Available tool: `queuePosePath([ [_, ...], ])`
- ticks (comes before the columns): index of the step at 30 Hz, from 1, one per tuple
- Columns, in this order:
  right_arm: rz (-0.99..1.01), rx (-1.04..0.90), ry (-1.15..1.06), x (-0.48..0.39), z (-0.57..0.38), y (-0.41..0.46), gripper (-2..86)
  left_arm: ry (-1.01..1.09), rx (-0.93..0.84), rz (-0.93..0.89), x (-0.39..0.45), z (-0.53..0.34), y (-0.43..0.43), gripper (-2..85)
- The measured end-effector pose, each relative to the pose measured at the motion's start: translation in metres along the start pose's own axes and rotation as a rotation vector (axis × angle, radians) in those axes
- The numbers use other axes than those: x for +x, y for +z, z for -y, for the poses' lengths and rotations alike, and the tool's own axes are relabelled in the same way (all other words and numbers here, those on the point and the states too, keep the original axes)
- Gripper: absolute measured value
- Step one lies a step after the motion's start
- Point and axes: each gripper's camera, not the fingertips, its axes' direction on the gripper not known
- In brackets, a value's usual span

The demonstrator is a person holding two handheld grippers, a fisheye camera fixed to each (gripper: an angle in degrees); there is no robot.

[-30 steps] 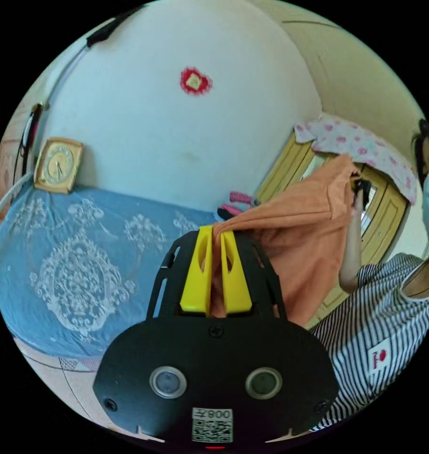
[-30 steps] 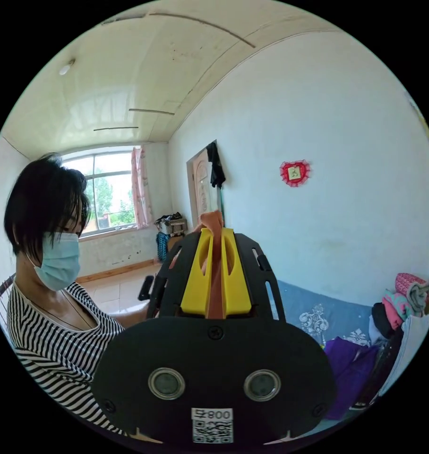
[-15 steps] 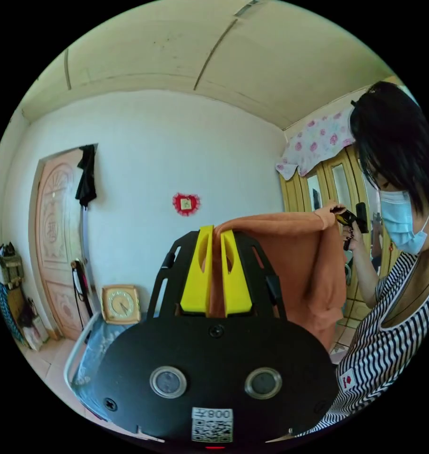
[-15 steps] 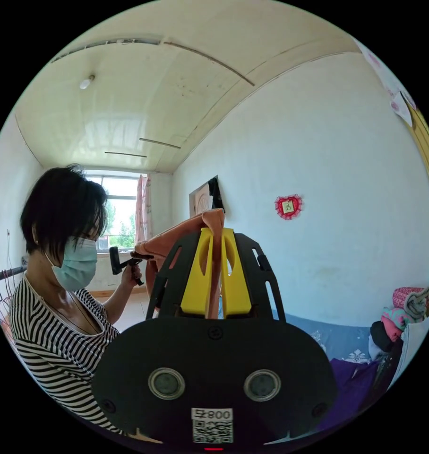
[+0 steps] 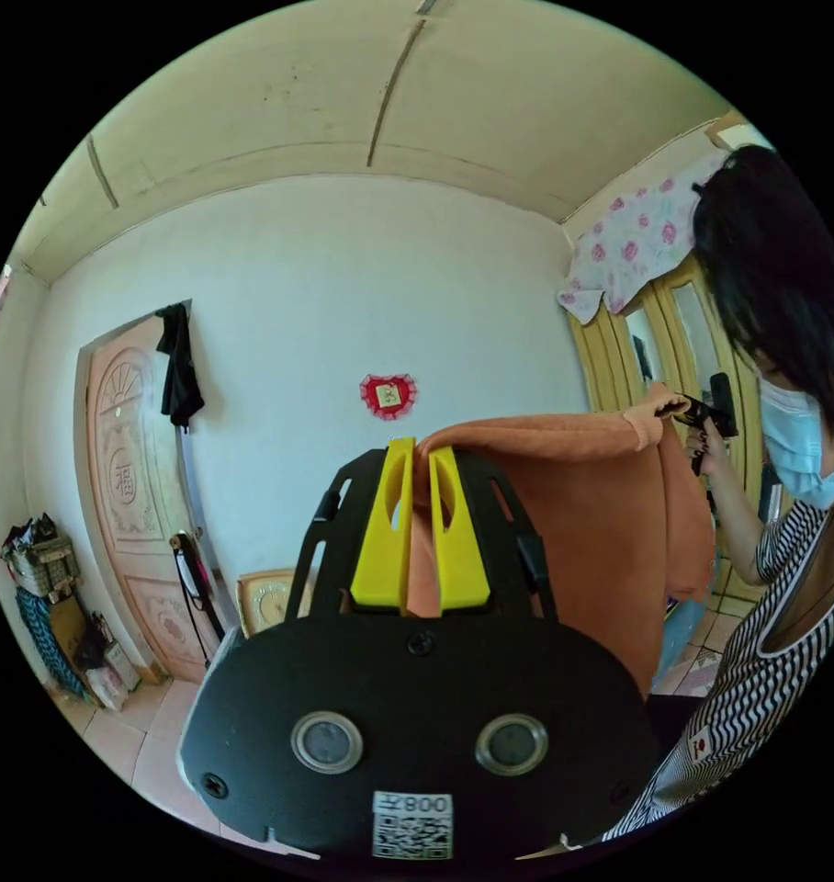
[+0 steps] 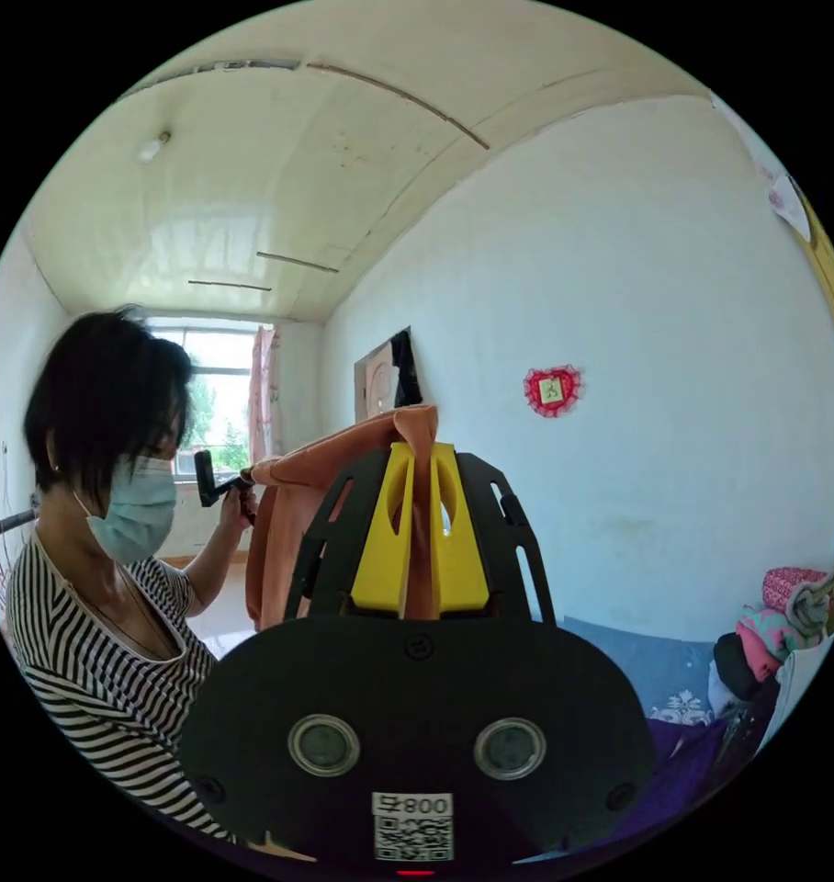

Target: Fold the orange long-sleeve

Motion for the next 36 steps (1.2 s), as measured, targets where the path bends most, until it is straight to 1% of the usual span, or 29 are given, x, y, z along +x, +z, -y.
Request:
queuePosePath([
  [1,-0.037,-0.044,0.013,0.018,-0.004,0.03,2.7,-0.005,-0.02,0.003,-0.007,-0.002,0.016,1.6],
  [3,-0.079,-0.123,0.037,0.05,-0.011,0.082,2.8,-0.057,-0.114,0.002,-0.037,-0.012,0.092,1.7],
  [4,-0.097,-0.177,0.072,0.077,-0.017,0.122,2.9,-0.067,-0.142,0.005,-0.045,-0.015,0.113,1.7],
  [5,-0.101,-0.239,0.104,0.107,-0.024,0.166,3.1,-0.099,-0.201,0.021,-0.062,-0.023,0.16,1.8],
  [6,-0.104,-0.268,0.124,0.123,-0.029,0.188,3.3,-0.144,-0.258,0.026,-0.08,-0.034,0.208,1.9],
  [7,-0.107,-0.331,0.177,0.158,-0.041,0.236,3.6,-0.159,-0.292,0.033,-0.088,-0.041,0.234,2.0],
  [8,-0.128,-0.421,0.218,0.193,-0.055,0.287,4.1,-0.21,-0.369,0.049,-0.106,-0.057,0.288,2.1],
  [9,-0.152,-0.466,0.252,0.211,-0.064,0.313,4.4,-0.31,-0.447,0.017,-0.127,-0.079,0.342,2.2],
  [10,-0.192,-0.559,0.292,0.243,-0.085,0.36,5.1,-0.35,-0.489,-0.005,-0.137,-0.091,0.369,2.4],
  [11,-0.262,-0.671,0.326,0.273,-0.111,0.406,5.9,-0.412,-0.572,-0.006,-0.153,-0.12,0.419,2.7],
  [12,-0.298,-0.72,0.351,0.287,-0.125,0.426,6.1,-0.466,-0.662,-0.009,-0.166,-0.152,0.465,3.3],
  [13,-0.347,-0.813,0.387,0.313,-0.158,0.462,6.4,-0.475,-0.718,-0.01,-0.171,-0.169,0.486,3.6],
  [14,-0.391,-0.893,0.432,0.335,-0.193,0.49,5.4,-0.5,-0.832,0.023,-0.177,-0.206,0.524,4.4],
  [15,-0.409,-0.915,0.454,0.345,-0.211,0.501,4.9,-0.525,-0.885,0.037,-0.18,-0.24,0.55,4.8],
  [16,-0.431,-0.947,0.503,0.361,-0.246,0.518,3.7,-0.536,-0.903,0.027,-0.181,-0.256,0.561,4.8],
  [18,-0.394,-0.989,0.554,0.378,-0.299,0.535,2.9,-0.596,-0.974,-0.046,-0.184,-0.321,0.593,5.3],
  [19,-0.381,-1.023,0.582,0.385,-0.334,0.543,2.9,-0.612,-0.993,-0.054,-0.184,-0.336,0.598,5.6],
  [21,-0.346,-1.043,0.624,0.387,-0.383,0.548,3.4,-0.676,-1.043,-0.074,-0.186,-0.389,0.607,6.8],
  [23,-0.274,-1.062,0.679,0.377,-0.439,0.552,4.6,-0.725,-1.045,-0.065,-0.187,-0.416,0.606,7.4],
  [26,-0.201,-1.037,0.726,0.355,-0.485,0.557,6.5,-0.788,-0.993,-0.027,-0.189,-0.44,0.604,8.8],
  [29,-0.192,-0.982,0.74,0.333,-0.509,0.567,7.7,-0.788,-0.953,0.062,-0.188,-0.448,0.616,12.2],
  [31,-0.229,-0.986,0.722,0.323,-0.52,0.579,8.2,-0.754,-0.98,0.09,-0.186,-0.454,0.636,13.5],
  [33,-0.253,-1.001,0.7,0.316,-0.531,0.596,8.8,-0.691,-1.058,0.082,-0.178,-0.465,0.673,13.8],
  [36,-0.296,-1.043,0.669,0.31,-0.548,0.627,10.3,-0.681,-1.142,0.067,-0.166,-0.487,0.718,11.7],
])
